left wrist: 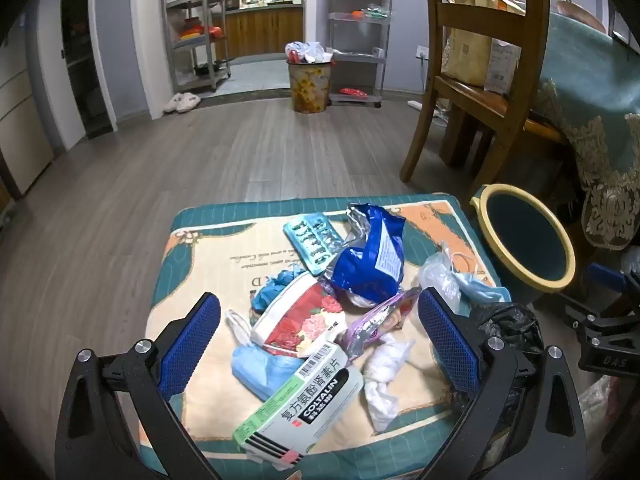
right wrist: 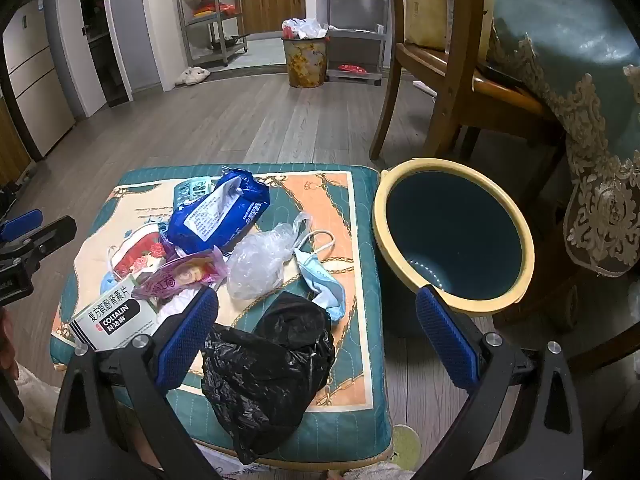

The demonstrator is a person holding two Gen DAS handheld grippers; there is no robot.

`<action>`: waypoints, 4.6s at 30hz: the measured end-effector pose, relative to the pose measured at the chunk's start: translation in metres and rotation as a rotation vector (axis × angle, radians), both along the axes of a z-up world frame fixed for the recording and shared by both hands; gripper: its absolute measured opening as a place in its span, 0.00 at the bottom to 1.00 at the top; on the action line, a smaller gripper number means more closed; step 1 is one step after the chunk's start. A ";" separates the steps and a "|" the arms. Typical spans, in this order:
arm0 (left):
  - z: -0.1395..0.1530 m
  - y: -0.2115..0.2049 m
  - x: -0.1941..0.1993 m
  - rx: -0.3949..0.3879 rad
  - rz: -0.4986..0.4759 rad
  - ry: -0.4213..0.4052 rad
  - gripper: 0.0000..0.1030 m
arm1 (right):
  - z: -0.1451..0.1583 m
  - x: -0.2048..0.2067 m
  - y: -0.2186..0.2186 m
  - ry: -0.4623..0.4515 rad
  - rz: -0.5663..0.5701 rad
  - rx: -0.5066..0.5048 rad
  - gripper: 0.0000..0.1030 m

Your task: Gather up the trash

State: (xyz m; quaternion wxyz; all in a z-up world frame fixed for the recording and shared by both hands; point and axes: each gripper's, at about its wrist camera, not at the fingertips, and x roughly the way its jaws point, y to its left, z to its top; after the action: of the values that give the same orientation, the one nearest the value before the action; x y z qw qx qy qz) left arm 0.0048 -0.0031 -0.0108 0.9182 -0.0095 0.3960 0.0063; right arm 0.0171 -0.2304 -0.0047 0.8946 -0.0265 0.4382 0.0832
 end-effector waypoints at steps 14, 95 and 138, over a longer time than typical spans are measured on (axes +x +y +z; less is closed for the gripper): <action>0.001 0.000 0.000 0.002 0.001 -0.001 0.95 | -0.001 0.000 0.000 0.001 -0.001 0.002 0.94; -0.052 -0.053 0.145 0.063 -0.226 0.059 0.17 | -0.071 0.086 -0.027 0.256 0.070 0.119 0.12; -0.038 -0.291 0.159 -0.124 -0.636 -0.038 0.31 | -0.029 0.118 -0.228 0.077 -0.276 0.047 0.29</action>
State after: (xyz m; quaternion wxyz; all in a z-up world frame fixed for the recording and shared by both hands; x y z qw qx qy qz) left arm 0.1636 -0.2945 -0.0485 0.8790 0.0587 0.3616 -0.3051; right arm 0.1355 -0.4582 -0.0335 0.8805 0.0582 0.4696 -0.0292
